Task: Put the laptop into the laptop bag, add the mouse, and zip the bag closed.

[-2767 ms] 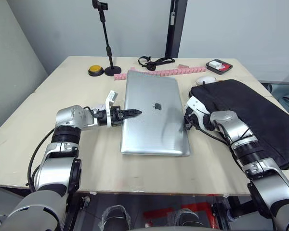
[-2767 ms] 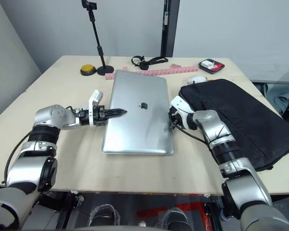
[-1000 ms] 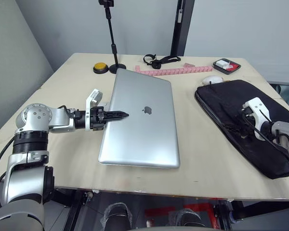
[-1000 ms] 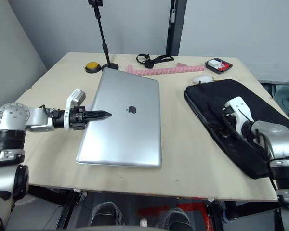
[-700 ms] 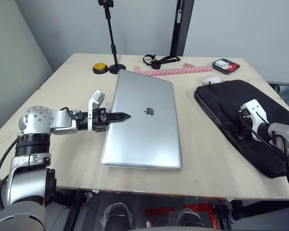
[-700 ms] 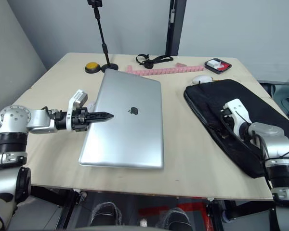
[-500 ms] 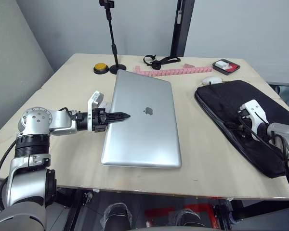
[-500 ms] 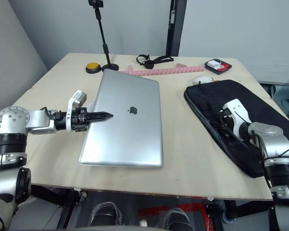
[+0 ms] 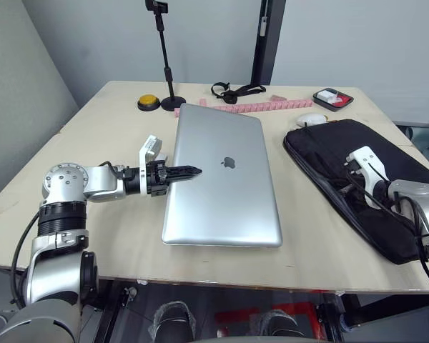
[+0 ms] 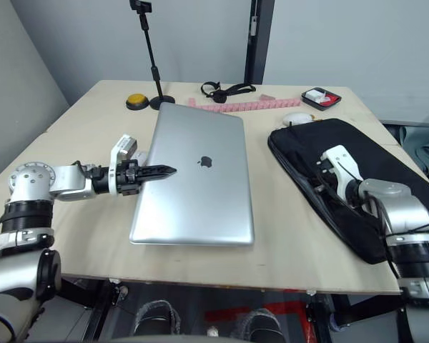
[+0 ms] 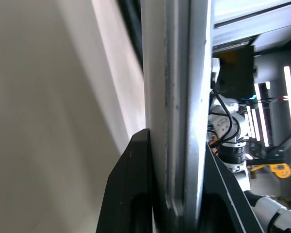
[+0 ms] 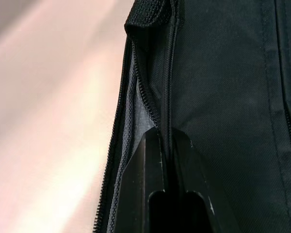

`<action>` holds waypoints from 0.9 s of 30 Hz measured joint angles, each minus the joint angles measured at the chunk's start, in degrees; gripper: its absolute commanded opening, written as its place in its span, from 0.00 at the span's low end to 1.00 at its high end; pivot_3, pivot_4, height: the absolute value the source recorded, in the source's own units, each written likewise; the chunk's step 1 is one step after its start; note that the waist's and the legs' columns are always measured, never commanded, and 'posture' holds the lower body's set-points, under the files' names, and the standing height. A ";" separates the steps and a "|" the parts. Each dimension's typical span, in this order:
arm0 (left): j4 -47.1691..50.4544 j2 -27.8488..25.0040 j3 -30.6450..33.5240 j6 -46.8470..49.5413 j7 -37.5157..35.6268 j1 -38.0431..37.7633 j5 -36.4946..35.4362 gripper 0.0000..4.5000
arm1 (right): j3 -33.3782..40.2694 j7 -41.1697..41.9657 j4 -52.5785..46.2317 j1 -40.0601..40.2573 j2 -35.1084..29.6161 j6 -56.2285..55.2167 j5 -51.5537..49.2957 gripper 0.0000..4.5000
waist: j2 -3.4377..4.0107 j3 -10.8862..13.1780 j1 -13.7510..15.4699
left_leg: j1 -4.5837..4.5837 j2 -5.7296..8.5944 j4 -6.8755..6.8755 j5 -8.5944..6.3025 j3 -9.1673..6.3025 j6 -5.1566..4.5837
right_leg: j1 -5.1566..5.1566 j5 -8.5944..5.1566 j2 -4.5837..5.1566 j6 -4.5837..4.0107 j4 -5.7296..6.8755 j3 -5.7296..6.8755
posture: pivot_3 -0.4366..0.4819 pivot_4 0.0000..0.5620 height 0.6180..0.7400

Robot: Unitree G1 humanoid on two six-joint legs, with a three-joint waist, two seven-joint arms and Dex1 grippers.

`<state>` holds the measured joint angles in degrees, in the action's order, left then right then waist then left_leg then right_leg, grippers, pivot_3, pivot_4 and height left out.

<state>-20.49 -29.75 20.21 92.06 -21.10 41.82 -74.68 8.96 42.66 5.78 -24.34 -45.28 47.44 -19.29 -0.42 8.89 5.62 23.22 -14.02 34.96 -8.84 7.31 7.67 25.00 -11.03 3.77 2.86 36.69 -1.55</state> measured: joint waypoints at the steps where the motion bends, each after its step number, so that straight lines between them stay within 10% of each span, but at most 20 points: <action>1: 0.01 0.93 0.01 -0.02 0.50 0.00 0.00 0.07 | 1.12 -0.08 -0.42 -1.16 0.10 1.52 -1.48 0.01 | 0.00 0.00 -0.01 | 0.02 0.00 0.00 0.00 0.01 0.00 | 0.03 0.00 0.00 0.00 0.02 -0.02 | 0.48 0.27 0.94; 14: 0.21 13.72 1.88 -4.00 7.63 0.10 0.15 0.07 | 10.58 -5.46 -10.37 -13.44 -2.33 31.11 -15.81 0.01 | 0.02 0.01 0.64 | 0.04 0.00 -0.10 0.01 0.03 0.01 | 0.07 0.00 -0.02 0.01 -0.07 -0.03 | 0.48 0.27 0.94; 27: -11.11 22.16 4.30 -11.58 14.75 3.38 3.07 0.07 | 10.79 -9.84 -14.06 -13.95 -1.60 35.99 -17.65 0.01 | 0.02 0.01 0.74 | 0.05 0.01 -0.12 0.02 0.04 0.02 | 0.08 0.06 -0.02 0.14 -0.11 -0.05 | 0.48 0.27 0.94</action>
<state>-31.60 -7.59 24.51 80.48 -6.35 45.20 -71.61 19.75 32.82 -8.28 -38.29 -46.87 83.43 -36.94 -0.40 8.90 6.35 23.26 -14.02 34.84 -8.82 7.34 7.69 25.08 -10.97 3.75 3.00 36.58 -1.60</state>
